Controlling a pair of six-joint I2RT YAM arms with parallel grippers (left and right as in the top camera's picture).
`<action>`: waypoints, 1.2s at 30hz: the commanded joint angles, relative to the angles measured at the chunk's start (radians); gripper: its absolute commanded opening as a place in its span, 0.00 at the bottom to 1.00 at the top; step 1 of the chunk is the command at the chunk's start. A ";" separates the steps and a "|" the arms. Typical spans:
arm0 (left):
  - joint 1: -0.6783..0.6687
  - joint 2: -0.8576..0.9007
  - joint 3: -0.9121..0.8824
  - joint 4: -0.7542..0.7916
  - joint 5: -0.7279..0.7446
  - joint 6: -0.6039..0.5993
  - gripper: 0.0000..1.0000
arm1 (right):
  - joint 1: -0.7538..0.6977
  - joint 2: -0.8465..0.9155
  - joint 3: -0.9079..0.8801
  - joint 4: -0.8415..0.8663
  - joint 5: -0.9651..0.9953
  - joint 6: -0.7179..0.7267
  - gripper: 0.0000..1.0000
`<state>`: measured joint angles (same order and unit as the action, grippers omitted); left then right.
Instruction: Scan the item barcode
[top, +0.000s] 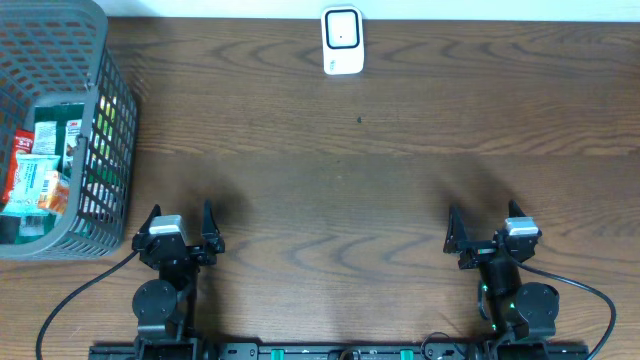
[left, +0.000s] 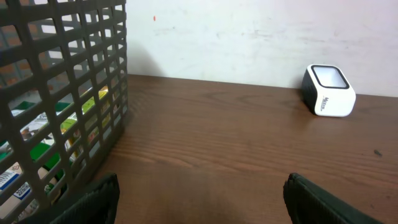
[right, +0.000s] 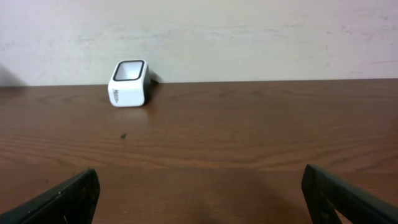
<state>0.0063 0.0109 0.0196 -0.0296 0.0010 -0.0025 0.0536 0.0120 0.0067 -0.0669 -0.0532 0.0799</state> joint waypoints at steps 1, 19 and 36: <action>0.007 -0.005 -0.016 -0.042 -0.012 0.005 0.85 | 0.006 -0.003 -0.001 -0.005 -0.004 0.013 0.99; 0.007 0.236 0.562 -0.539 0.186 -0.040 0.85 | 0.006 -0.003 -0.001 -0.005 -0.004 0.013 0.99; 0.010 1.398 1.949 -1.321 0.256 -0.016 0.85 | 0.006 -0.003 -0.001 -0.005 -0.004 0.013 0.99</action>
<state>0.0113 1.2587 1.7561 -1.3006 0.2420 -0.0254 0.0536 0.0128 0.0067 -0.0681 -0.0532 0.0799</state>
